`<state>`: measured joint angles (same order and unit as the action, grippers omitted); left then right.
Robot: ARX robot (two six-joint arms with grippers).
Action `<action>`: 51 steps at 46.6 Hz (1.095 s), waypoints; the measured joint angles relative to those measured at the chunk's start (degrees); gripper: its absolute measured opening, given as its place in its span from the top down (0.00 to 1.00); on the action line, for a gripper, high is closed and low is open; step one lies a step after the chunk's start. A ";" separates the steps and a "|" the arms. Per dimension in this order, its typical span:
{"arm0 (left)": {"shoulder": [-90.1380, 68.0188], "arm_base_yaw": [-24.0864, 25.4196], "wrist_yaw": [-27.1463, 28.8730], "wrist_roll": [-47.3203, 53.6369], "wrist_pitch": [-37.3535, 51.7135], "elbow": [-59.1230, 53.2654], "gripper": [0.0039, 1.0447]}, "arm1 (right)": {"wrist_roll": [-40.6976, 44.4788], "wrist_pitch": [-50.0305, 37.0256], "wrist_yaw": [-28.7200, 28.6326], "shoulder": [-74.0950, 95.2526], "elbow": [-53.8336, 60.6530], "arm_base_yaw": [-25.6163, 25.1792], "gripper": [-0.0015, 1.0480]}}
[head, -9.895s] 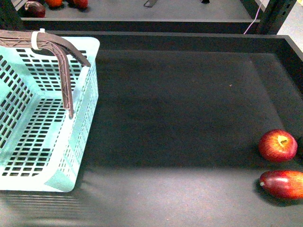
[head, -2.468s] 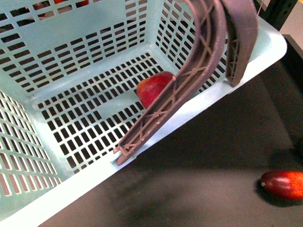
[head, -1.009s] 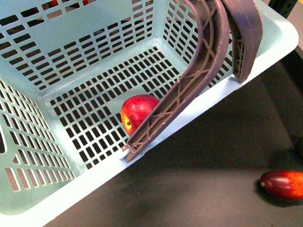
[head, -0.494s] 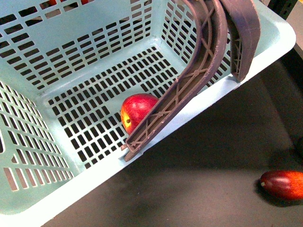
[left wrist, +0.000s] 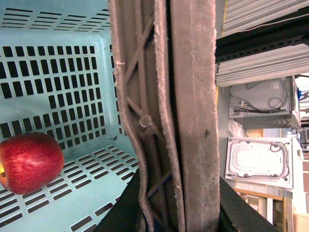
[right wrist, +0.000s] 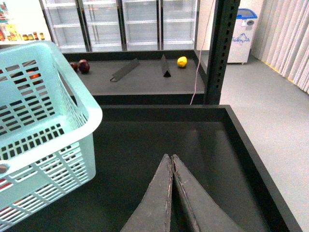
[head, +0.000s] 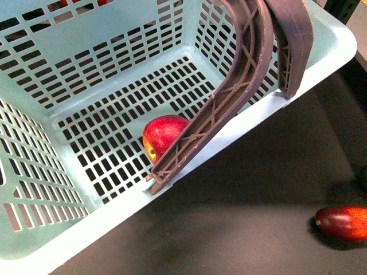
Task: Pick apple with right arm and hold basket with left
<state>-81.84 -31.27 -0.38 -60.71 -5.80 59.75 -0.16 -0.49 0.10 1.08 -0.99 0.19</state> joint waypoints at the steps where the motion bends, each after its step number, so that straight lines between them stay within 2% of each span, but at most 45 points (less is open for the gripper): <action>1: 0.00 0.00 0.02 0.00 0.00 0.00 0.82 | -0.02 0.13 0.00 -0.35 0.00 0.00 0.98; 9: 0.00 -0.02 -0.04 0.04 0.00 0.00 0.82 | 0.04 0.39 0.02 -0.63 0.00 0.00 0.97; 16: 0.02 -0.02 0.00 -0.02 0.00 0.00 0.82 | 0.00 0.39 0.02 -0.70 0.00 0.00 0.74; 24: 0.02 -0.02 0.07 -0.04 0.00 0.00 0.82 | 0.00 0.39 0.02 -0.72 0.00 0.00 0.41; 30: -0.26 -1.03 16.09 -11.43 -2.29 1.22 0.82 | 0.00 0.42 0.00 -0.72 0.00 0.00 0.18; 33: -0.74 0.52 19.21 -14.91 -2.49 2.60 0.82 | -0.02 0.42 0.04 -0.76 0.00 0.00 0.07; 39: -1.68 5.14 19.82 -16.35 -2.40 4.70 0.82 | 0.00 0.42 0.02 -0.76 0.00 0.00 0.08; 44: -3.52 10.29 17.97 -20.20 -2.12 4.81 0.82 | 0.00 0.42 0.02 -0.76 0.00 0.00 0.08; 51: -6.71 14.51 16.81 -23.37 -1.66 4.83 0.82 | 0.00 0.42 0.04 -0.76 0.00 0.00 0.08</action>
<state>-88.55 -16.75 16.43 -84.07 -7.46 64.58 -0.16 -0.08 0.14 0.32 -0.99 0.19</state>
